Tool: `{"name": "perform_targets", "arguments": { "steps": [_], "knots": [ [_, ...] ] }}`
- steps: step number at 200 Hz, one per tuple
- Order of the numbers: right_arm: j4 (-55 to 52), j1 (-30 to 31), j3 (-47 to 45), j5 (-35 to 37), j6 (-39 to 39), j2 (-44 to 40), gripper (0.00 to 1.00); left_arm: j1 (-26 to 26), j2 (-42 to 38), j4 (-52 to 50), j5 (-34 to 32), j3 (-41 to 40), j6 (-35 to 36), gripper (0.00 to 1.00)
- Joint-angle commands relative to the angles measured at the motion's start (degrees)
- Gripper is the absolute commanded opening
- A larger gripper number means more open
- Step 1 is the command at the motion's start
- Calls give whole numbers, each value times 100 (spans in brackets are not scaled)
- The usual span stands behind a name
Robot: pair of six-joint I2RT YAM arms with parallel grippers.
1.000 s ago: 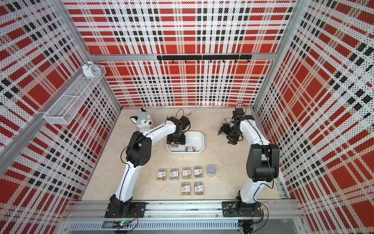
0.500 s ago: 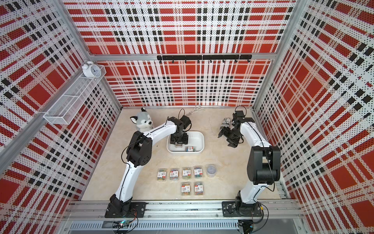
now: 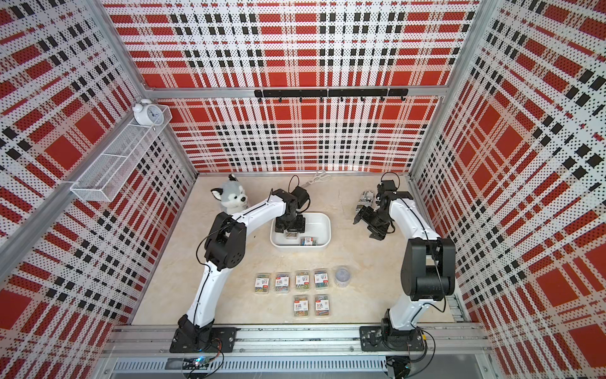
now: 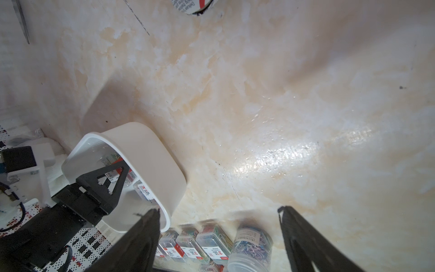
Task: Take the paper clips out of the storage box
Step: Pick up the boxed paper clips from the storage box.
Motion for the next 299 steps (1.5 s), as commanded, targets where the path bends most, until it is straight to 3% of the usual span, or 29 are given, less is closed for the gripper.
{"name": "perform_targets", "arguments": {
  "steps": [1,166,204,247,299],
  "knots": [
    [15,-43,18,28,25,-88,85,39,-111,-125,-149,95,-18,78],
    [-53,-25,172,28,16,41,84,101,43,-132,57,212,93,58],
    [-81,1,294,19,24,124,85,101,-5,-140,53,242,118,59],
    [-90,80,473,2,43,282,84,101,64,-177,38,207,117,69],
    [-99,110,449,19,34,275,85,85,144,-163,18,230,125,59]
  ]
}}
